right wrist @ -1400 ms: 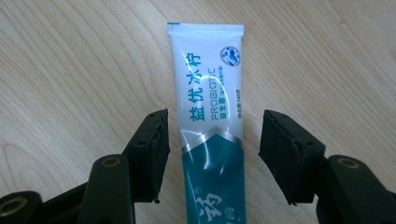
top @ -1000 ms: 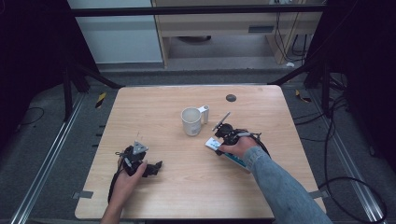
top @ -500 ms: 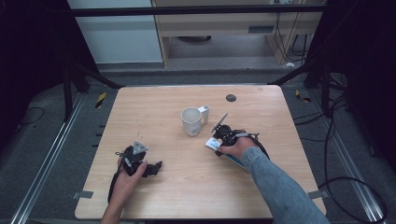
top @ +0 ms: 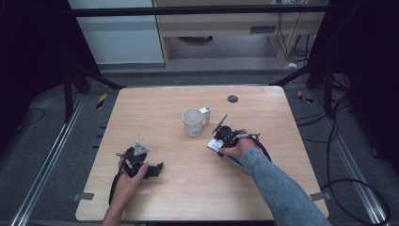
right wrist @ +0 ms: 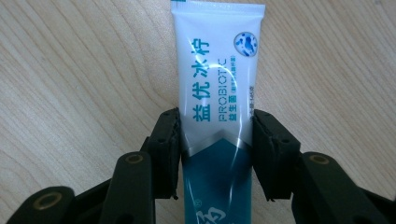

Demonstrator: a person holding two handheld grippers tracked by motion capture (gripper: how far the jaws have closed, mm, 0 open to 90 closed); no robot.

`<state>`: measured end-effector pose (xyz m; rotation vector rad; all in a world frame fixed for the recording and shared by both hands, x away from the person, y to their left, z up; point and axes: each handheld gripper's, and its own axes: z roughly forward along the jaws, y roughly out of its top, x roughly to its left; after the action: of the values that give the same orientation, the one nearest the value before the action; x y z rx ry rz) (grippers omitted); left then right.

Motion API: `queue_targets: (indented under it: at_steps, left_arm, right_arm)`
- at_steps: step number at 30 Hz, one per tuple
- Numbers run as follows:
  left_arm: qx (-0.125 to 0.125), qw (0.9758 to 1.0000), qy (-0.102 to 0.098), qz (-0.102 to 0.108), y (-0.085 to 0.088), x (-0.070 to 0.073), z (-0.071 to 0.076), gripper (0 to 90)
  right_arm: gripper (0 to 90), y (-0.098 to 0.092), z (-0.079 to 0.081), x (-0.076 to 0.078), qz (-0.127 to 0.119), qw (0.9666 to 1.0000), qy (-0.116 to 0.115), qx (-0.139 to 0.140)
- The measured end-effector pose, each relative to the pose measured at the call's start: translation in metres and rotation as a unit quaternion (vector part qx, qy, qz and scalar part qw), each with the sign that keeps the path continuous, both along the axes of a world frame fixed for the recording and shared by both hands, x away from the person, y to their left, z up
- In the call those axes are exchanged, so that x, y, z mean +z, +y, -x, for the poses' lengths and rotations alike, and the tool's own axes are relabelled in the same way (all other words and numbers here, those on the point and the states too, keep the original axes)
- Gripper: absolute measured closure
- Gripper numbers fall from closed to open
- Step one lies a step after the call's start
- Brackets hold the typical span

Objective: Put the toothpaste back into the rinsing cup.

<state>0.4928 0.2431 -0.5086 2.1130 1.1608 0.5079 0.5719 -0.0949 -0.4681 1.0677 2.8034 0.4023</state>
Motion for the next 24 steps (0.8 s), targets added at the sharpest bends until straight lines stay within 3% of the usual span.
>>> queue_targets:
  at_steps: [19, 21, 24]
  left_arm:
    - [0.000, 1.0000, 0.000, 0.000, 0.0000, 0.0000, 0.0000, 0.0]
    - [0.000, 1.0000, 0.000, 0.000, 0.0000, 0.0000, 0.0000, 0.0]
    - [0.000, 1.0000, 0.000, 0.000, 0.0000, 0.0000, 0.0000, 0.0]
  right_arm:
    - [60.4, 0.0051, 0.0021, 0.0016, 0.017, 0.9998, -0.001, 0.007]
    - [65.7, 0.0033, 0.0010, 0.0018, 0.018, 0.9997, -0.007, 0.013]
    - [68.7, 0.0018, 0.0007, 0.0037, 0.010, 0.9999, 0.002, -0.002]
